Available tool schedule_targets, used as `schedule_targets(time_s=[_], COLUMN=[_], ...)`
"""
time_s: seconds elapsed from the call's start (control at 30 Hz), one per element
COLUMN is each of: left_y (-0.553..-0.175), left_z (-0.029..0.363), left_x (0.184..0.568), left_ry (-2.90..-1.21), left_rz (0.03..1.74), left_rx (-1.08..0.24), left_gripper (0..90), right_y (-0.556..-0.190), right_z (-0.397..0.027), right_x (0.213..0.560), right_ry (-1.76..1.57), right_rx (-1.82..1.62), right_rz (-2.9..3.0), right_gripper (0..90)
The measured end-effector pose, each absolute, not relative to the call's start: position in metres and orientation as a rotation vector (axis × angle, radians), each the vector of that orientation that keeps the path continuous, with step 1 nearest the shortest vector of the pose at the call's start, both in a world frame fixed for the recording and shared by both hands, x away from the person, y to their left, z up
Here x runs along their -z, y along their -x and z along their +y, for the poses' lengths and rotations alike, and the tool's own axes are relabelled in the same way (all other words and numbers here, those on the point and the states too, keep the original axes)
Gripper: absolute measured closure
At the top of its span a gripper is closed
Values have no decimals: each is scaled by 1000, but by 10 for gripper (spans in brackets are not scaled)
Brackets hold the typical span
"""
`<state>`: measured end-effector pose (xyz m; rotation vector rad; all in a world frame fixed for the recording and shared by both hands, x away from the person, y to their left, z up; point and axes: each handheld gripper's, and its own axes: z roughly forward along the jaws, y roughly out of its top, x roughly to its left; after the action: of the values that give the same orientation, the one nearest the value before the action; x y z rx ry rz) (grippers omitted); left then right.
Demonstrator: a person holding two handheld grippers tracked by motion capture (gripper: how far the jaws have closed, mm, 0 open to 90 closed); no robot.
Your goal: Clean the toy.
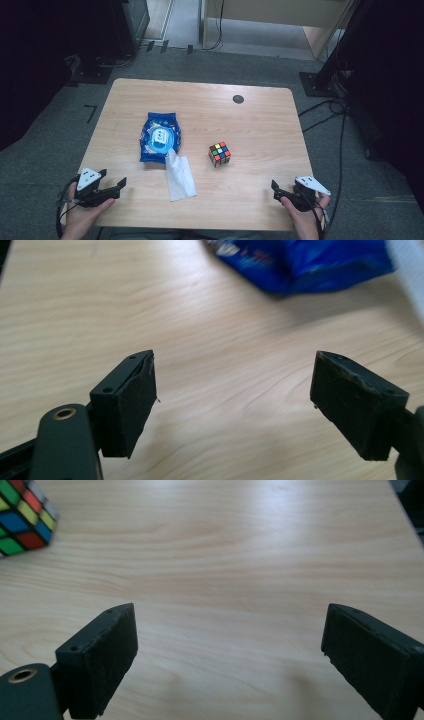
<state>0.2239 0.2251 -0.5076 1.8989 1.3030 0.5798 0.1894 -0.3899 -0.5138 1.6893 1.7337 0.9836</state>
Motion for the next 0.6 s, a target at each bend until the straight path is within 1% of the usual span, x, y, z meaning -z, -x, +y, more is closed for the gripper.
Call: schedule_targets(time_s=[0.2,0.33,0.47,0.53,0.6], left_y=[-221,-225,-226,-226,-226], left_z=[237,232,230,230,230], left_x=[513,517,517,517,517], left_ry=[-1945,-1987,-1988,-1988,-1988], left_rz=[1356,1392,1389,1390,1389], left_rx=[-622,-605,-596,-594,-595], left_gripper=[189,192,188,186,186], right_y=[-180,-179,-181,-179,-175], right_z=[-408,-411,-408,-405,-405], right_x=[523,524,525,528,530], right_ry=[-1737,-1746,-1749,-1719,-1711], right_rx=[-931,-926,-841,-803,-816], right_rz=[1740,1729,1764,1780,1759], right_gripper=[79,79,72,30,26])
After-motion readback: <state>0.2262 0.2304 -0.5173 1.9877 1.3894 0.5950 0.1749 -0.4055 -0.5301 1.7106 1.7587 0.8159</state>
